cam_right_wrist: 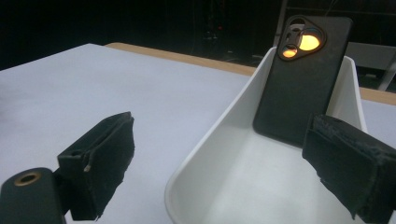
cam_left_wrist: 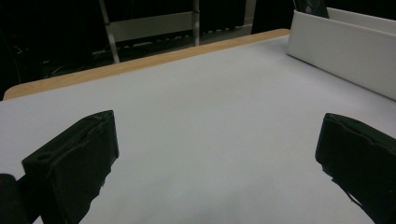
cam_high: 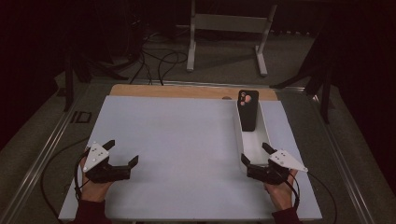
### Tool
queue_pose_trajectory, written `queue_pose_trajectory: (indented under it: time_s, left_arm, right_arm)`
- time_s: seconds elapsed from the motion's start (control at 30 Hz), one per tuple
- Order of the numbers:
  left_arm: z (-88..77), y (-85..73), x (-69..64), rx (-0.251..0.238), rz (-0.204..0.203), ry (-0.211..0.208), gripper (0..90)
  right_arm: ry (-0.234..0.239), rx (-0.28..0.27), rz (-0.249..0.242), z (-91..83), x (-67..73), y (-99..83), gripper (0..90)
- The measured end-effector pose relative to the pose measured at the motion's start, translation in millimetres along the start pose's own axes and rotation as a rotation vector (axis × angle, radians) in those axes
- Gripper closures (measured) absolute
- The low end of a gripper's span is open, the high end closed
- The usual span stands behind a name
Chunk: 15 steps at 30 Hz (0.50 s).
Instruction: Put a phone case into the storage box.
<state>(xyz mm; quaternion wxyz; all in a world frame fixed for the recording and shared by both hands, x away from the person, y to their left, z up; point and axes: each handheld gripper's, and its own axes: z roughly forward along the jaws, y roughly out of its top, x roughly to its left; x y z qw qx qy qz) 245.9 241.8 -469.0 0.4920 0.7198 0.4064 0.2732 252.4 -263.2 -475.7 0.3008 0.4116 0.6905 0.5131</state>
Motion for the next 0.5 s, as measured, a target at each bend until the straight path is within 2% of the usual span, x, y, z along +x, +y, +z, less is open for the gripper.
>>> queue_pose_trajectory:
  time_s: [0.07,0.17,0.5]
  left_arm:
    - [-1.4,-3.1,-0.7,-0.002,0.005,0.006,0.0]
    - [-1.6,-7.1,-1.1,0.002,0.005,0.008,0.0]
    - [-0.8,-7.4,-2.6,-0.006,0.015,0.016,0.0]
  right_arm:
    - [0.008,-0.015,0.010,-1.5,-0.4,-1.1,8.8]
    - [0.019,-0.031,0.000,-3.4,-1.2,-0.9,8.8]
    - [0.037,-0.069,0.007,-8.5,-2.9,-1.5,8.8]
